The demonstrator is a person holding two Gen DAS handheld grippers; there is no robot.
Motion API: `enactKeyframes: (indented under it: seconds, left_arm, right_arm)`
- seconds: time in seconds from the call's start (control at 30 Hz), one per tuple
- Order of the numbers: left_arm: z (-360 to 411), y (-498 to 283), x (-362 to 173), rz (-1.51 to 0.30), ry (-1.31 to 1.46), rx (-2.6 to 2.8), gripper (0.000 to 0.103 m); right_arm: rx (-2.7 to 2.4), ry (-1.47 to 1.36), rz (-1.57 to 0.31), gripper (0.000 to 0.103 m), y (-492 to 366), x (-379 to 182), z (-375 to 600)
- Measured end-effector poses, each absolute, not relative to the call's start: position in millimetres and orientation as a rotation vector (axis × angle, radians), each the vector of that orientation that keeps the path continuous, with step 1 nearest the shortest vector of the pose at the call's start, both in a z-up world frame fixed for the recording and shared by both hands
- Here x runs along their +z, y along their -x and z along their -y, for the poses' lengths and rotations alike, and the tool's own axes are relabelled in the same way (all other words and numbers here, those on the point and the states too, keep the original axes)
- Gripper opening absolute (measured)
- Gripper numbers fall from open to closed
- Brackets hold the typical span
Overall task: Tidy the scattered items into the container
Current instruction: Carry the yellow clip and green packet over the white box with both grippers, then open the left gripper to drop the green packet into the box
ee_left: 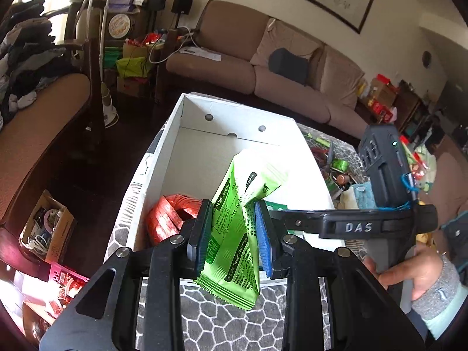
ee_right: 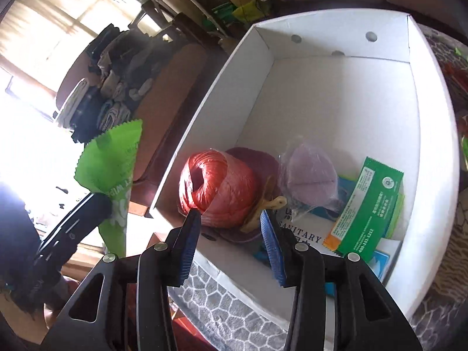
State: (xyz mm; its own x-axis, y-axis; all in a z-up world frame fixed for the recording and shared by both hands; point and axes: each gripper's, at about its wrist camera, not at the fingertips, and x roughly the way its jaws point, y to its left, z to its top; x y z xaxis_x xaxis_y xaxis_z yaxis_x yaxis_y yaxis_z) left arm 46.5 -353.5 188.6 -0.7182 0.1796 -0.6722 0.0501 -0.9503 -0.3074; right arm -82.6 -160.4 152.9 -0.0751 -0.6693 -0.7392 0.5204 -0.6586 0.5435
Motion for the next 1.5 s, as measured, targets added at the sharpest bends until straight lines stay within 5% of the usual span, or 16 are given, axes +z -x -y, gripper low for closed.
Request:
enactKeyframes:
  seconds: [0.23, 0.47, 0.53, 0.6, 0.67, 0.73, 0.97, 1.27, 1.37, 1.5]
  left_arm:
    - [310.1, -32.3, 179.7, 0.53, 1.117, 2.768, 0.027]
    - [261.2, -21.7, 172.7, 0.407, 1.136, 2.766, 0.027]
    - [252.0, -19.3, 173.3, 0.358, 1.142, 2.781, 0.03]
    - [251.2, -15.9, 173.7, 0.355, 1.143, 2.779, 0.034]
    - [257.7, -11.8, 171.4, 0.409, 1.154, 2.758, 0.058]
    - [267.9, -13.3, 171.5, 0.448, 1.14, 2.76, 0.065]
    - [330.6, -38.3, 171.4, 0.645, 1.115, 2.811, 0.073]
    - [378.9, -70.1, 178.9, 0.73, 1.093, 2.896, 0.073]
    - [385.6, -76.8, 181.6, 0.728, 1.096, 2.91, 0.073]
    - [395.1, -82.1, 178.0, 0.751, 1.109, 2.912, 0.073]
  right_arm:
    - [-1.717, -1.282, 0.63, 0.065, 95.7, 184.0, 99.8]
    - [-1.764, -1.317, 0.516, 0.067, 99.8, 191.3, 113.5]
    - [-1.748, -1.354, 0.506, 0.051, 104.7, 181.7, 115.3]
    - [-1.787, -1.364, 0.487, 0.019, 109.1, 176.6, 113.9]
    - [-1.79, -1.356, 0.526, 0.012, 115.0, 172.1, 107.8]
    - [-1.814, -1.356, 0.531, 0.01, 119.4, 171.1, 102.5]
    - [-2.021, -1.302, 0.231, 0.01, 122.5, 184.3, 101.3]
    - [-2.23, -1.122, -0.862, 0.01, 81.8, 141.3, 193.5]
    - [-2.154, -1.192, -0.88, 0.01, 71.3, 110.9, 209.7]
    - [-2.012, -1.361, -0.565, 0.018, 70.3, 96.5, 211.8]
